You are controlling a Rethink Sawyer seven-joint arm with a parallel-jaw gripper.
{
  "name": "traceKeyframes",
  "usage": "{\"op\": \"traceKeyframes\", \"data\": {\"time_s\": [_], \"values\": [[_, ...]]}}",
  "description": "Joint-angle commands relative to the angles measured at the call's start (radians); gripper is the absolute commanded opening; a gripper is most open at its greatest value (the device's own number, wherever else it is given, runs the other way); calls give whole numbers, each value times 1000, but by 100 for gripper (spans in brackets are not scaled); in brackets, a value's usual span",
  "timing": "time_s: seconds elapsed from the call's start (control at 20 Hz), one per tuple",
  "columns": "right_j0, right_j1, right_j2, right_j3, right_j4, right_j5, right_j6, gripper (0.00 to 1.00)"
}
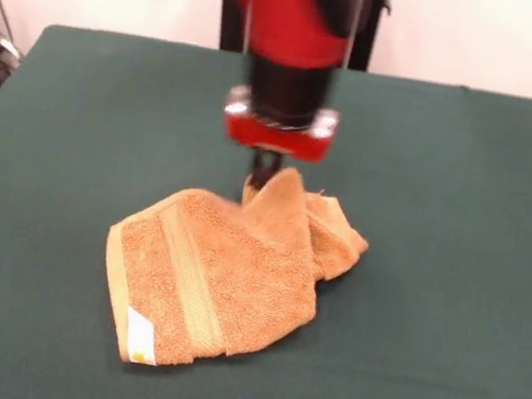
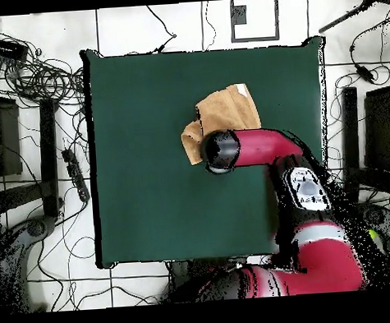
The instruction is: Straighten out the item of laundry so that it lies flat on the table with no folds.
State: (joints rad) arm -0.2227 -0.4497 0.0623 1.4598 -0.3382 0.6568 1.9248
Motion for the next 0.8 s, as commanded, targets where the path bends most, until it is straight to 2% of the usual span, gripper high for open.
{"op": "traceKeyframes", "data": {"time_s": [0.05,0.2,0.4,0.55,0.65,0.75,0.8], "values": [[409,179,-425,-209,-34,229,754,0],[498,386,-475,-385,-10,288,862,0],[544,502,-476,-517,41,376,938,0],[559,553,-462,-588,39,386,951,0],[562,561,-461,-594,25,328,975,0],[539,532,-432,-545,1,204,934,0],[514,511,-404,-514,-13,131,878,0]]}}
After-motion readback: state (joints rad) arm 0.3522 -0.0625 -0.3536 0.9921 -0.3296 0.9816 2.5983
